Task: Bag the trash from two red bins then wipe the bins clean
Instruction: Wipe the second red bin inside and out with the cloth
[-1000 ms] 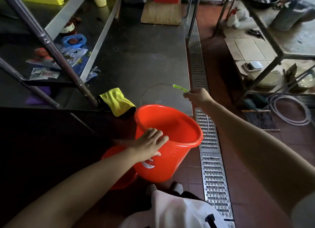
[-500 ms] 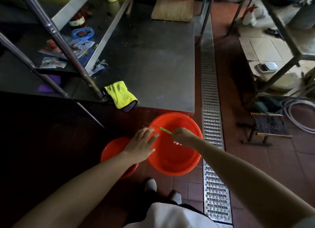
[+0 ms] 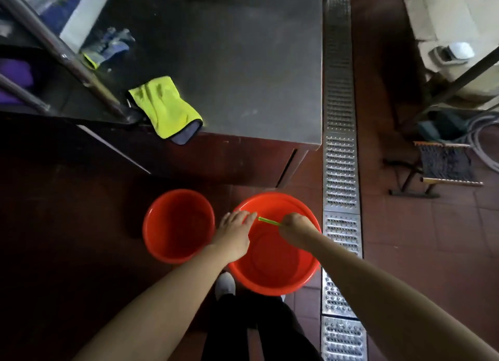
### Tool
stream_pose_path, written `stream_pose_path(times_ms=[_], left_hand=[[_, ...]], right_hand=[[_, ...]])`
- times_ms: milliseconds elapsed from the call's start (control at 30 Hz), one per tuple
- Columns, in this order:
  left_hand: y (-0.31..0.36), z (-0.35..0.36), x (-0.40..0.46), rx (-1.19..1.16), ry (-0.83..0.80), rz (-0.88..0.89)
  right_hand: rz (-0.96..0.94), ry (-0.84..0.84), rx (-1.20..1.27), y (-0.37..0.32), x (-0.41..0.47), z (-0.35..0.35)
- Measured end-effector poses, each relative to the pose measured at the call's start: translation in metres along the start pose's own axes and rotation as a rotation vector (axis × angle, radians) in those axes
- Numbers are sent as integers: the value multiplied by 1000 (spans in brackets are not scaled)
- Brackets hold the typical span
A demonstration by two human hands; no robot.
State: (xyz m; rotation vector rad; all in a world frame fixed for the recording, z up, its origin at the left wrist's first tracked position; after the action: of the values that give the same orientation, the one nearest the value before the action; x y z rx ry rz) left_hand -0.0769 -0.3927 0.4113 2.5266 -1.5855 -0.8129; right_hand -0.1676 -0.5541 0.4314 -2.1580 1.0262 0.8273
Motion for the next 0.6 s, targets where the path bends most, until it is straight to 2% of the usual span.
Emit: stream_pose_path(times_ms=[167,333,600], left_hand=[[-40,80,24,-63,-89,26],[-72,150,52,-64,-203,92],[-98,197,101,-118,-116,55]], right_hand=[[22,-59,-16,17,58,76],[-28,-29,-57,36,104,137],[30,29,-20,49,177,168]])
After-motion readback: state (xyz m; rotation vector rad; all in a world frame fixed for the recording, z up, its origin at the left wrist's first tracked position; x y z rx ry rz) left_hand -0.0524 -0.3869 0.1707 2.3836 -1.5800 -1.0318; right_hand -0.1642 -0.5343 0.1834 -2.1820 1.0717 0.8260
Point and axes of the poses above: each hand's wrist, its own x-axis towards the middle knuckle, its own z-axis out of the palm, y = z × x, the point moved 4 cm from there along x, towards the middle knuckle, and after that the axes turned 9 degrees about z, right-handed, at the moved point
